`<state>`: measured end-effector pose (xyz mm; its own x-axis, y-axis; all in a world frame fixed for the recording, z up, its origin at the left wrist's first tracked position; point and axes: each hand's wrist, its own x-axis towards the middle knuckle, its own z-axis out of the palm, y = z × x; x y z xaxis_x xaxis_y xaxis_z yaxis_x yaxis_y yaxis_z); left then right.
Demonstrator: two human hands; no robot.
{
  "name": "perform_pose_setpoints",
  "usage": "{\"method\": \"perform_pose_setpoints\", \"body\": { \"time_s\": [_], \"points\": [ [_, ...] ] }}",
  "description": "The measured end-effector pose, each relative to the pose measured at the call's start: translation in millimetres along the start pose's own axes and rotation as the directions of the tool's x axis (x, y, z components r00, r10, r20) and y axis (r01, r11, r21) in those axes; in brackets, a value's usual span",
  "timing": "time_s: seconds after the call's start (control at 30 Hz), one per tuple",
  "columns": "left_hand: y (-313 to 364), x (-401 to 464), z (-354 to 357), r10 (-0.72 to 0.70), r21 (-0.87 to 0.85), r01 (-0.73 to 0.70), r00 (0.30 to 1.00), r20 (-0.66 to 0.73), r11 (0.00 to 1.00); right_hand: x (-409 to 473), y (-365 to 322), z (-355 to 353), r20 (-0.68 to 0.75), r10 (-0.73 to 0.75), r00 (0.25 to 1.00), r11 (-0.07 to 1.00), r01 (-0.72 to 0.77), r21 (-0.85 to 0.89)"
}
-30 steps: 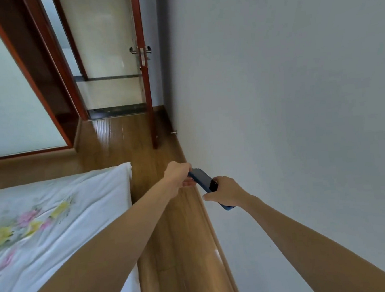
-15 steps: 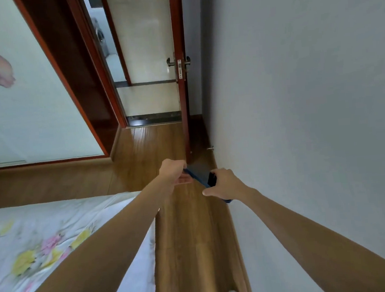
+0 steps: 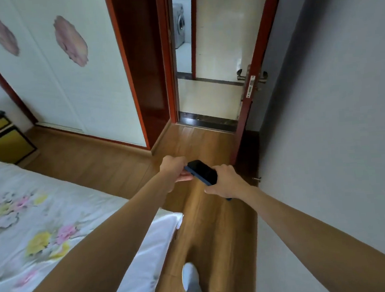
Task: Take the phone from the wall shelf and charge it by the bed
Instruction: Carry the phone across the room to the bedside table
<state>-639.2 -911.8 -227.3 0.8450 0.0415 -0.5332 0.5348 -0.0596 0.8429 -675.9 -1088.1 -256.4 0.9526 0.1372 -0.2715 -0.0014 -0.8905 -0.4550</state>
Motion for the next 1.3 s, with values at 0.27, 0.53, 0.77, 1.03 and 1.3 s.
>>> {"method": "perform_pose_setpoints", "body": {
  "time_s": [0.27, 0.53, 0.77, 1.03, 1.3],
  "points": [
    [88.9, 163.0, -13.0, -0.028, -0.051, 0.027, 1.0, -0.002, 0.998, 182.2, -9.5, -46.8, 0.052, -0.001, 0.999, 0.996, 0.006, -0.091],
    [189.2, 284.7, -40.7, 0.009, -0.056, -0.014, 0.997, -0.082, 0.998, 343.6, -42.3, -98.9, 0.043, -0.088, 0.995, 0.982, 0.094, -0.161],
    [243.1, 386.8, -69.1, -0.055, -0.165, 0.015, 0.969, -0.242, 0.986, 491.2, -63.9, -111.6, 0.172, -0.214, 0.962, 0.936, 0.252, -0.245],
    [292.9, 454.8, -142.9, -0.132, -0.354, -0.036, 0.888, -0.44, 0.934, 636.3, -144.8, -126.6, 0.32, -0.445, 0.836, 0.773, 0.54, -0.333],
    [280.9, 466.1, -263.6, -0.241, -0.47, -0.113, 0.741, -0.627, 0.875, 703.8, -276.5, -80.8, 0.466, -0.631, 0.621, 0.543, 0.782, -0.307]
  ]
}}
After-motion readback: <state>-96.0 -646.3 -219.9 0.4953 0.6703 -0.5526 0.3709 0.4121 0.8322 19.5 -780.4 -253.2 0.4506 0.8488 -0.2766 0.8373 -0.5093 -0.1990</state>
